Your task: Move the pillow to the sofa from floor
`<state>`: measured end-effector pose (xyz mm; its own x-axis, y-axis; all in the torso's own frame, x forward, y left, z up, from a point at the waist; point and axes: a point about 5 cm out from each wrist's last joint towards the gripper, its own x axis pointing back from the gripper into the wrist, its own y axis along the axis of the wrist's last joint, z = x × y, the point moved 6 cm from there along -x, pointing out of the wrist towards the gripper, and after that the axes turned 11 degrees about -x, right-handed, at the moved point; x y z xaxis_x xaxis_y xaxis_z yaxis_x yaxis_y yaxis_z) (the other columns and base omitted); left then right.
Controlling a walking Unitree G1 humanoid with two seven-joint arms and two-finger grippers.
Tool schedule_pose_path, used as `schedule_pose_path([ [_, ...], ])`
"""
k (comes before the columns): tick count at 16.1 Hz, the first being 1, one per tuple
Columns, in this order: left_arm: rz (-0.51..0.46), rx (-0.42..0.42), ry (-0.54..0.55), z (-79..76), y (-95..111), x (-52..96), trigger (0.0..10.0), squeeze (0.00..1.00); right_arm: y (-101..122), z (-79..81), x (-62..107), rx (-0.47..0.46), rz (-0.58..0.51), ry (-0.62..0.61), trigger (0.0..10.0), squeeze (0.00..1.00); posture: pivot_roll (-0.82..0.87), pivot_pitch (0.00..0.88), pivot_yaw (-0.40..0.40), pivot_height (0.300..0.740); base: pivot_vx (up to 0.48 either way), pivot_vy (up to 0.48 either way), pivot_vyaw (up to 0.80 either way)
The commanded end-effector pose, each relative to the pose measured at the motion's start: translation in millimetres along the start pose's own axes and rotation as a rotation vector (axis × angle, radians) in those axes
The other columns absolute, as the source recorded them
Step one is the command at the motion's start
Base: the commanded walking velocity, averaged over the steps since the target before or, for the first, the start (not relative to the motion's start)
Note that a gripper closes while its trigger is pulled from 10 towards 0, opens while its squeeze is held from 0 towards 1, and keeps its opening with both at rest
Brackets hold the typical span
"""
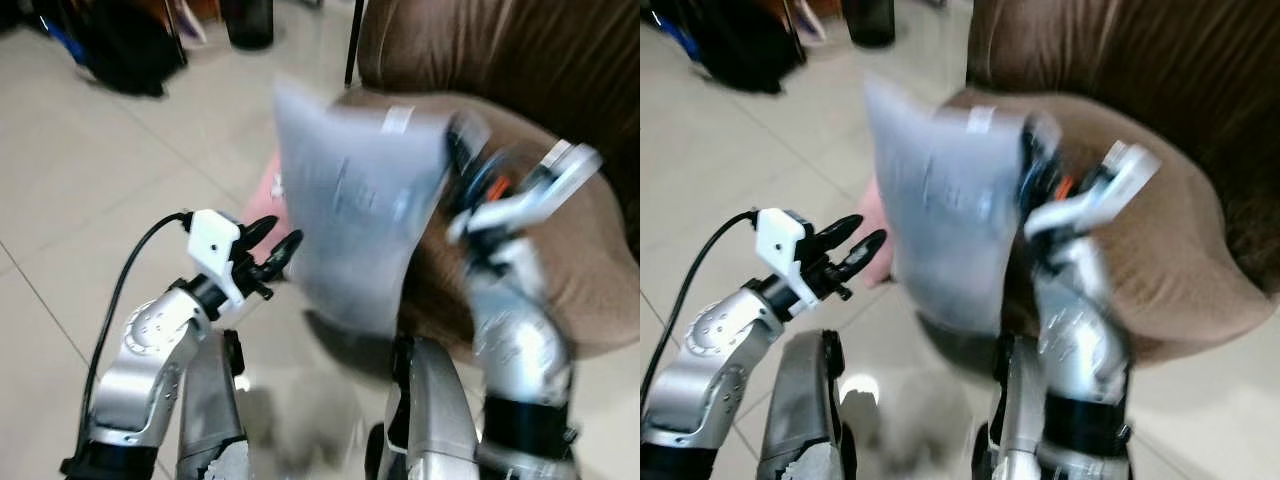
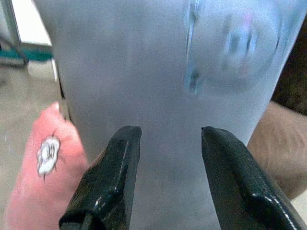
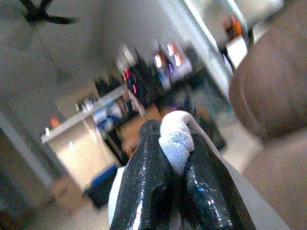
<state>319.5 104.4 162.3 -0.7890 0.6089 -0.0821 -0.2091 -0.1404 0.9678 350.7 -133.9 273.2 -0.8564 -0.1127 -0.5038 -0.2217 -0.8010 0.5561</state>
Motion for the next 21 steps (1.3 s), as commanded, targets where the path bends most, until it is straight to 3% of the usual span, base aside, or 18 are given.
schedule_pose_path([
  [1, -0.012, -0.003, 0.002, 0.9, 1.8, -4.2, 10.0, 0.0, 42.0, 17.8, -7.4, 0.022, -0.135, 0.027, 0.0, 0.0, 0.07, 0.006, -0.058, 0.48, 0.0, 0.0, 0.0],
  [3, -0.048, -0.033, 0.024, 7.8, 14.9, -14.7, 10.0, 0.0, 89.0, 36.3, -26.9, 0.102, -0.256, 0.032, 0.0, 0.0, 0.07, 0.002, -0.061, 0.48, 0.0, 0.0, 0.0],
  [5, -0.072, -0.044, 0.048, 13.4, 24.2, -20.3, 10.0, 0.0, 111.1, 36.0, -33.3, 0.183, -0.318, -0.011, 0.0, 0.0, 0.07, 0.003, -0.068, 0.48, 0.0, 0.0, 0.0],
  [6, -0.086, -0.064, 0.079, 19.2, 30.9, -23.5, 10.0, 0.0, 108.5, 9.8, -35.5, 0.256, -0.284, -0.118, 0.0, 0.0, 0.07, 0.004, -0.079, 0.48, 0.0, 0.0, 0.0],
  [7, -0.083, -0.073, 0.102, 23.5, 31.1, -24.3, 10.0, 0.0, 101.6, -10.1, -32.2, 0.306, -0.256, -0.194, 9.8, 0.0, 0.07, 0.004, -0.079, 0.48, 0.0, 0.0, 0.0],
  [9, -0.055, -0.08, 0.147, 30.9, 24.7, -22.7, 10.0, 0.0, 70.5, -50.0, -22.1, 0.3, -0.137, -0.329, 10.0, 0.0, 0.08, 0.009, -0.098, 0.48, 0.0, 0.0, 0.0],
  [11, -0.032, -0.097, 0.167, 32.3, 18.5, -20.0, 10.0, 0.0, 47.2, -64.0, -13.9, 0.308, -0.044, -0.355, 10.0, 0.0, 0.09, 0.015, -0.103, 0.48, 0.0, 0.0, 0.0],
  [15, -0.011, -0.129, 0.173, 27.5, 13.0, -21.0, 10.0, 0.0, 40.7, -78.5, -3.7, 0.331, -0.011, -0.413, 10.0, 0.0, 0.08, 0.019, -0.102, 0.505, 0.0, 0.0, 0.0],
  [21, -0.021, -0.123, 0.177, 23.3, 14.3, -24.5, 10.0, 0.0, 38.8, -79.6, -0.6, 0.356, -0.006, -0.423, 10.0, 0.0, 0.08, 0.02, -0.097, 0.565, 0.0, 0.0, 0.0],
])
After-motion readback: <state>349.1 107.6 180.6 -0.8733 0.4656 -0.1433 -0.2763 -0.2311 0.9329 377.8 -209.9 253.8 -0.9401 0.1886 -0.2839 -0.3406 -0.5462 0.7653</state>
